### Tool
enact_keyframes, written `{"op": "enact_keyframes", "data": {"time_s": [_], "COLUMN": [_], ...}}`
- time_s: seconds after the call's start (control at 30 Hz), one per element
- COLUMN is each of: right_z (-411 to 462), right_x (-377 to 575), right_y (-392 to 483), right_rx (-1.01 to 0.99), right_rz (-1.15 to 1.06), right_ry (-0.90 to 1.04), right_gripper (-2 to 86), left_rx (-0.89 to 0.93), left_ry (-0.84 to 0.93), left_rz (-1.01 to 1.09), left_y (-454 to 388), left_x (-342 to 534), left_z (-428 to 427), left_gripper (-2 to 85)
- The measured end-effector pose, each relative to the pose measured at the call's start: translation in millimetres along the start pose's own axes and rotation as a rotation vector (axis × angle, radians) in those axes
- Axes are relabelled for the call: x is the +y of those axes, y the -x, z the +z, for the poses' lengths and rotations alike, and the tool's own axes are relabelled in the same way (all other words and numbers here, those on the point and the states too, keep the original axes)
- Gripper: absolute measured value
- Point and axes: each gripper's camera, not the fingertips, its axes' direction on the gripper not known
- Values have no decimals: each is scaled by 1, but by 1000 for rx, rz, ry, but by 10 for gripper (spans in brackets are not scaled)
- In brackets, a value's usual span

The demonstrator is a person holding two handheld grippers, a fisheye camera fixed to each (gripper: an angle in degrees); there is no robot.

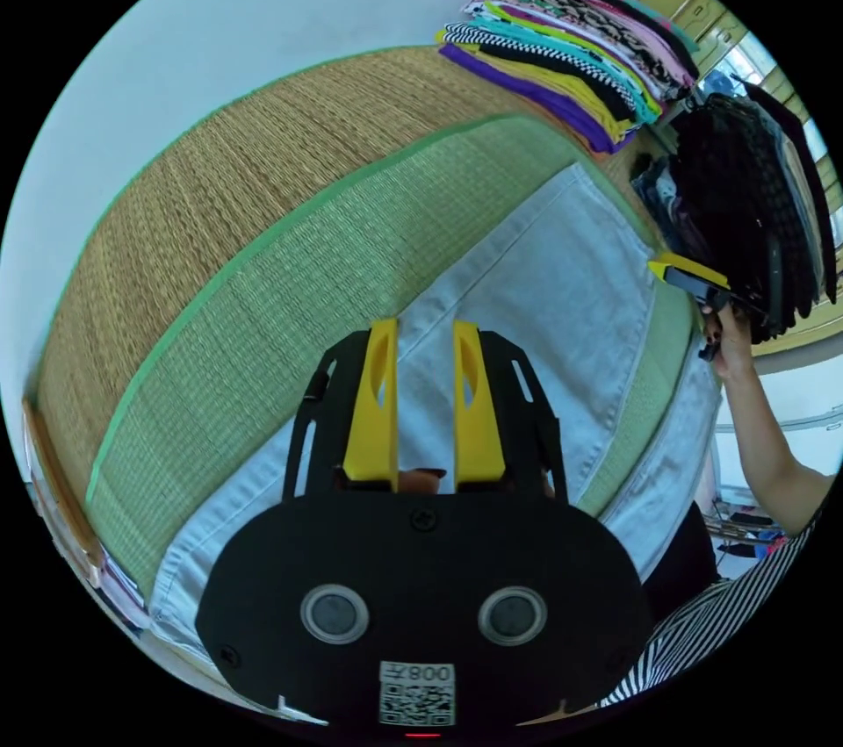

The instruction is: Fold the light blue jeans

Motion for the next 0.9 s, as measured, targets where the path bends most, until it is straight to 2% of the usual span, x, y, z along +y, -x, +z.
{"op": "enact_keyframes", "data": {"time_s": [0.07,0.23,0.53,0.73,0.9], "right_z": [-6,-32,-171,-139,-168], "right_x": [3,12,58,95,111], "right_y": [-11,-41,-112,-170,-205], "right_rx": [15,-15,-178,-213,-167], "right_rz": [-5,-32,-46,69,123], "right_ry": [-6,3,-199,11,-69], "right_gripper": [78,61,55,53,33], "left_rx": [-65,-69,54,41,62], "left_ry": [-9,11,-143,47,28], "left_rz": [9,35,89,48,107], "left_y": [14,45,97,139,163], "left_x": [12,34,106,143,176], "left_z": [37,102,165,289,335], "left_gripper": [63,29,20,10,17]}}
